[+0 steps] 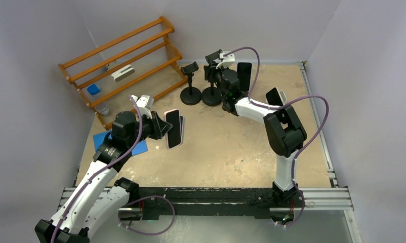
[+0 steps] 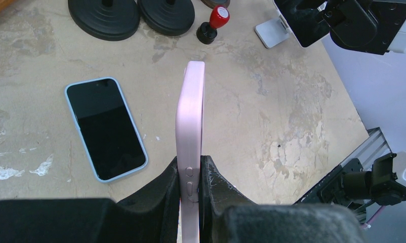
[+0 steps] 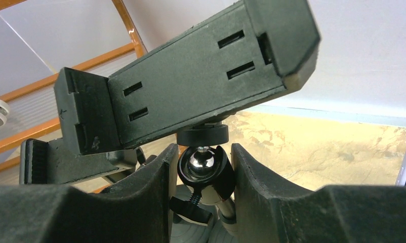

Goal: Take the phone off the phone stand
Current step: Place the phone stand at the center of the board.

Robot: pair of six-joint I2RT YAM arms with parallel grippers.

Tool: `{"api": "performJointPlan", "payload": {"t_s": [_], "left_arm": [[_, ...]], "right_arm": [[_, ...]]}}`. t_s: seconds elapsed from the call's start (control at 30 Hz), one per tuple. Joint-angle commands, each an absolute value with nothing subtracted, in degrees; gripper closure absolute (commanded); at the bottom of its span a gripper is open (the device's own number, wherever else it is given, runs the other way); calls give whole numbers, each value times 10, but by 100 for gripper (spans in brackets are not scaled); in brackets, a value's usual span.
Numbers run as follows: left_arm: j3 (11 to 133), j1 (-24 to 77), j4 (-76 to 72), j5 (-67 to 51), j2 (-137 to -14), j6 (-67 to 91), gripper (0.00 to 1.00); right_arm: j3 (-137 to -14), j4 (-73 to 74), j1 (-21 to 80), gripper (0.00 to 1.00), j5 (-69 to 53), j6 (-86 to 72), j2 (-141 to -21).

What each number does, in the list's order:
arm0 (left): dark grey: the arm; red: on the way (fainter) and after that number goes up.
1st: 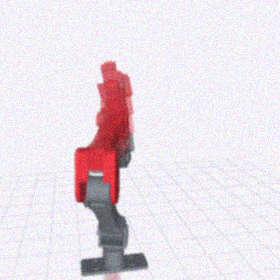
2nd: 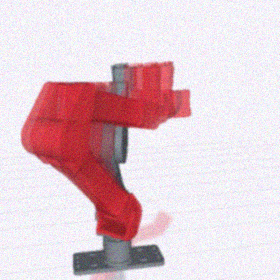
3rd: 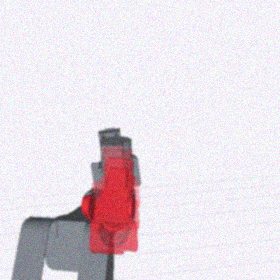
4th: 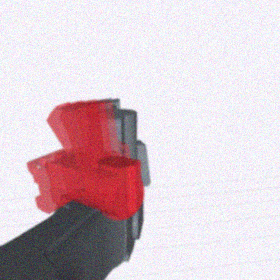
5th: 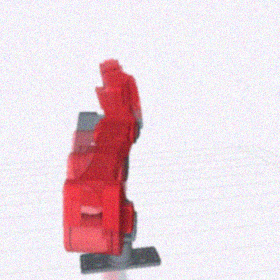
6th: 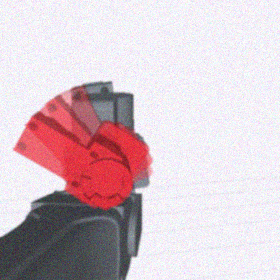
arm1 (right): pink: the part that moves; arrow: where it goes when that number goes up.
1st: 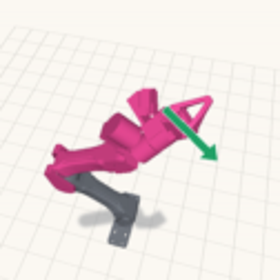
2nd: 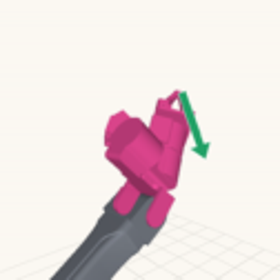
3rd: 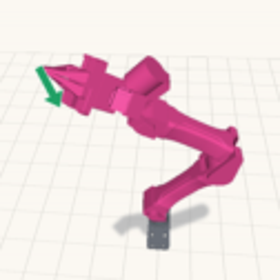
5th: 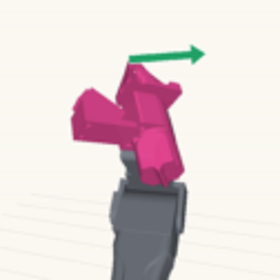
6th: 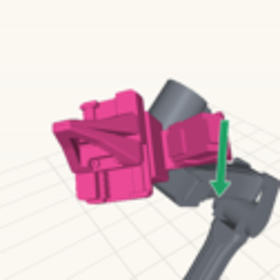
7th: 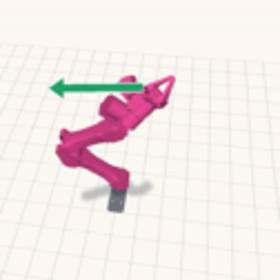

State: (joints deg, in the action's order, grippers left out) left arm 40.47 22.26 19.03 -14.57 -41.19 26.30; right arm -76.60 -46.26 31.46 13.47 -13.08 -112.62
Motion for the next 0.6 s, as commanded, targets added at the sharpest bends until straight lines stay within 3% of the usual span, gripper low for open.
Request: {"api": "performJointPlan", "payload": {"t_s": [0.0,0.13,0.4,0.57], "left_arm": [[416,220,134,-152,-405,256,100],[415,220,133,-154,-402,256,100],[414,220,134,-157,-393,257,100],[413,220,134,-158,-388,258,100]], "right_arm": [[-785,-519,316,66,119,-141,-1105],[-771,-511,316,42,123,-145,-1093],[-735,-504,316,24,135,-145,-1052],[-730,-488,316,20,142,-145,-1030]]}}
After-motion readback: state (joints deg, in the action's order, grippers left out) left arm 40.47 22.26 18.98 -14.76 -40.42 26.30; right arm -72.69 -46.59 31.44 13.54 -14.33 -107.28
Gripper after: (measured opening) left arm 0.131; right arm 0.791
